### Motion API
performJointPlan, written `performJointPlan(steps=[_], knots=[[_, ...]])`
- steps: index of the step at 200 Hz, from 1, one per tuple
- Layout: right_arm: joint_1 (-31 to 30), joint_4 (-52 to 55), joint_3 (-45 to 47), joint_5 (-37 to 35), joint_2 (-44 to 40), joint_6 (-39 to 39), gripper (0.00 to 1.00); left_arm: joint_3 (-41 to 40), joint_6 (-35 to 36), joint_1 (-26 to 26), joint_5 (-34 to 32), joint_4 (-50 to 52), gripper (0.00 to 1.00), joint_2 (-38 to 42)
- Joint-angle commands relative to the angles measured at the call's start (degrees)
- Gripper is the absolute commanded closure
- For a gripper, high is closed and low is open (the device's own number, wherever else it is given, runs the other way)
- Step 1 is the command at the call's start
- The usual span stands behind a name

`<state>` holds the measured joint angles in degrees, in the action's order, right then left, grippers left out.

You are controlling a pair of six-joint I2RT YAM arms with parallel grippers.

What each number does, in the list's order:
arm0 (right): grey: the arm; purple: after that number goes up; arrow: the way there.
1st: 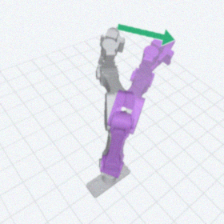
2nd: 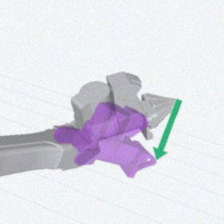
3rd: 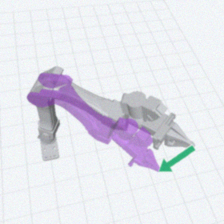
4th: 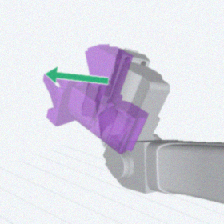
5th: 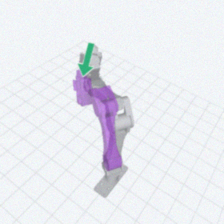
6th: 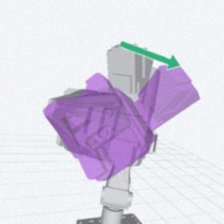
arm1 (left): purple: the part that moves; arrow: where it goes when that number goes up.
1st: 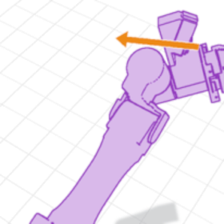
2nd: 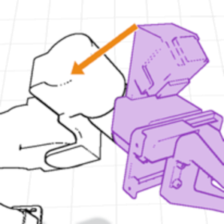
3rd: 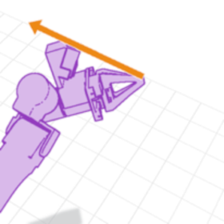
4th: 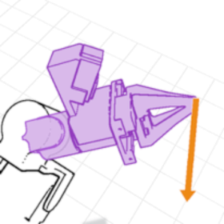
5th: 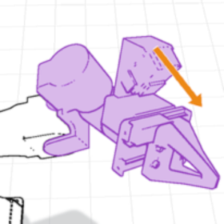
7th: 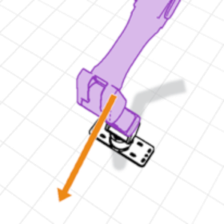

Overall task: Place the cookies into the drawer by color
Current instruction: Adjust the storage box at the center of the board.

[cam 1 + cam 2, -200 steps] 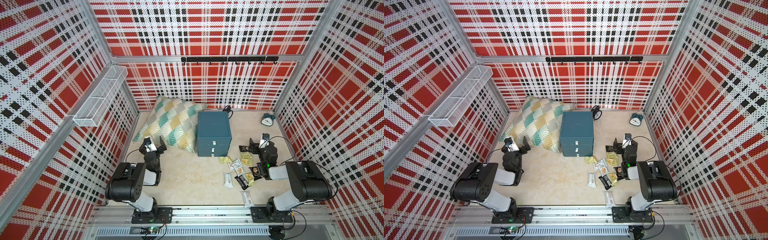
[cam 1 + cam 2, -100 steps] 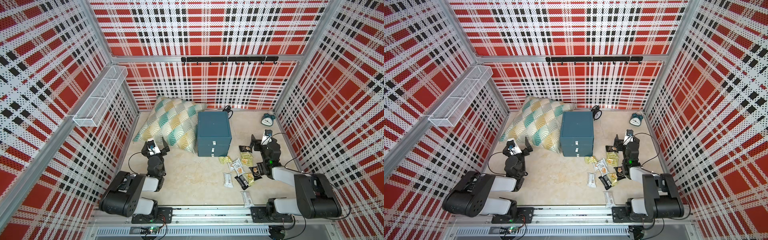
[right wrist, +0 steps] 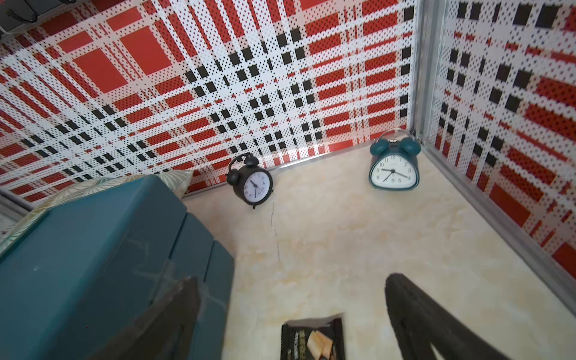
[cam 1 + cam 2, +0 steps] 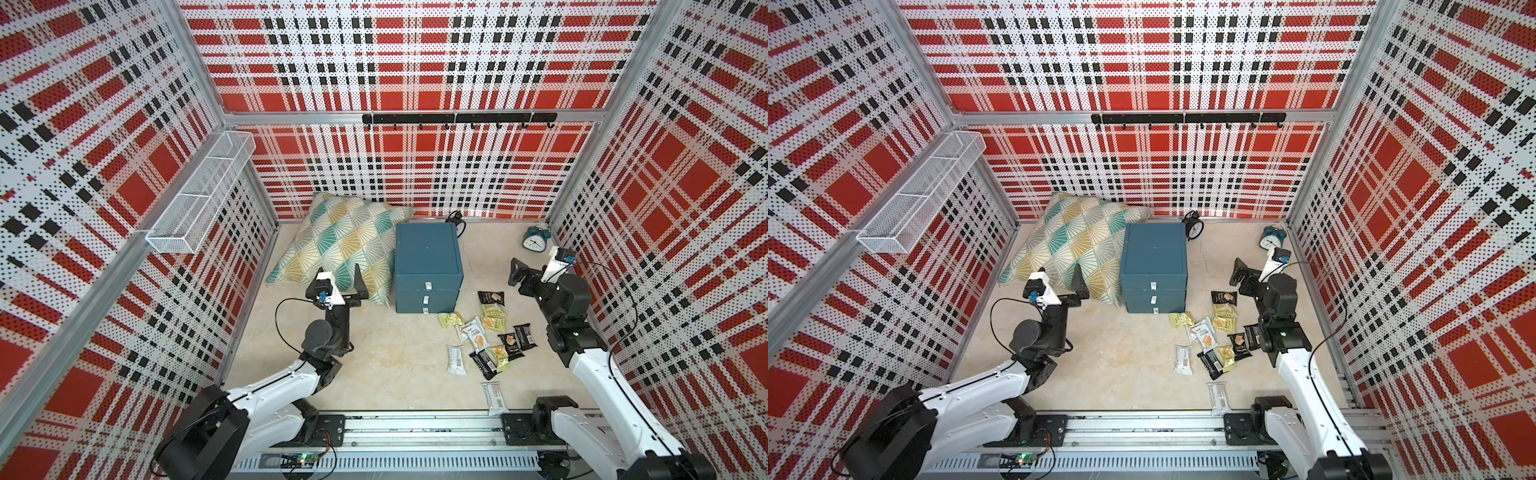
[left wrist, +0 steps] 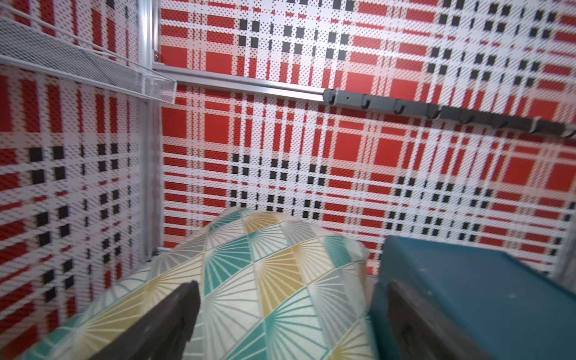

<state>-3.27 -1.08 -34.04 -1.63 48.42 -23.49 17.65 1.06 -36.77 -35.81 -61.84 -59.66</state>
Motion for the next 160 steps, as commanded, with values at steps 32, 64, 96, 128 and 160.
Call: performJointPlan(steps=[32,64,96,128,160], knots=[[0.4,10.5,-2.3,13.6,-5.1,-5.8,0.00,9.4,-22.7,-4.1,13.7,26.1,0.01,6.6],[0.3,10.2,-7.0,25.2,2.2,-6.0,0.00,5.9,-23.0,-3.9,20.4,25.5,0.01,11.9],[0.0,10.2,-12.9,29.2,9.7,-5.9,0.00,5.0,-19.9,-3.7,23.1,26.9,0.01,14.5],[-1.5,12.6,-20.4,30.8,19.1,-5.2,0.01,2.1,-29.0,-2.9,16.2,26.6,0.01,11.9],[-3.0,18.3,-29.4,31.9,28.7,-3.2,0.05,2.0,-34.4,1.5,22.7,23.8,0.01,6.5]])
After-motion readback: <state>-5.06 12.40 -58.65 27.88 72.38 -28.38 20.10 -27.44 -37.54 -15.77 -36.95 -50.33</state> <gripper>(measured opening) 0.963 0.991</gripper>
